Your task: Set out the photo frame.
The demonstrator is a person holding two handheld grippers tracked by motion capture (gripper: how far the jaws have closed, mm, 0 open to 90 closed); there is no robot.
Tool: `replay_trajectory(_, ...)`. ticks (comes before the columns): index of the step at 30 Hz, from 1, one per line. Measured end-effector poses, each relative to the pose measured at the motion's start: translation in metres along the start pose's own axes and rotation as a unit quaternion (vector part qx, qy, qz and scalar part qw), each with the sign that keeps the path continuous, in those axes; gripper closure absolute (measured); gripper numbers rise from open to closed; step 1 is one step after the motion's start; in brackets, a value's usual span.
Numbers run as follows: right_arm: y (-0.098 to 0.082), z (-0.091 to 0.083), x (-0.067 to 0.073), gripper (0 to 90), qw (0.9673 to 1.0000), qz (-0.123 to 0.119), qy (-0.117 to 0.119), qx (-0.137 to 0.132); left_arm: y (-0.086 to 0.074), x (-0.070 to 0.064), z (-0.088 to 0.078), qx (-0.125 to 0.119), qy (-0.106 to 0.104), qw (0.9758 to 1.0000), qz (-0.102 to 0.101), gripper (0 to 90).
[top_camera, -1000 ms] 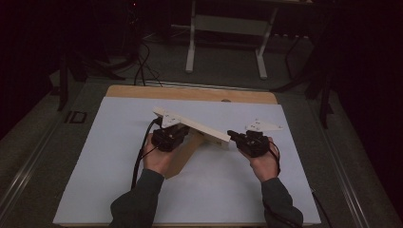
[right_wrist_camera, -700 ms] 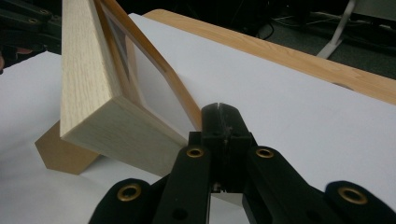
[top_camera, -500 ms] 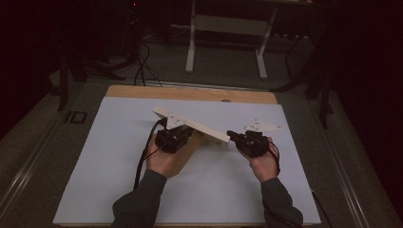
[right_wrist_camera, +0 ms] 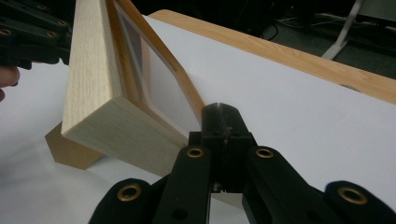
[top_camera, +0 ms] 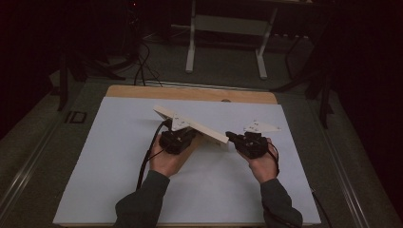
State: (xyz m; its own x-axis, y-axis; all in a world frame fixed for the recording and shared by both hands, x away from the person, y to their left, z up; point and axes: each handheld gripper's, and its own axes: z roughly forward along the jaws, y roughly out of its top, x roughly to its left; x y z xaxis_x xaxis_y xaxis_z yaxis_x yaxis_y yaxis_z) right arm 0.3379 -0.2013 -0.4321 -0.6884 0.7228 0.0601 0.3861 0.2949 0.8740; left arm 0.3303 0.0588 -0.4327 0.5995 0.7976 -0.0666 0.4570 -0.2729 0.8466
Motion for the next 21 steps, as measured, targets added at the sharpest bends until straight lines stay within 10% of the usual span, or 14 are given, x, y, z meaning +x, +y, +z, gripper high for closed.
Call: replay_trajectory(21,0.0,0.001,0.006,90.0,0.9999,-0.007,0.01,0.002,-0.001,-0.002,0.011,0.011,0.001,0.9999,-0.001,89.9)
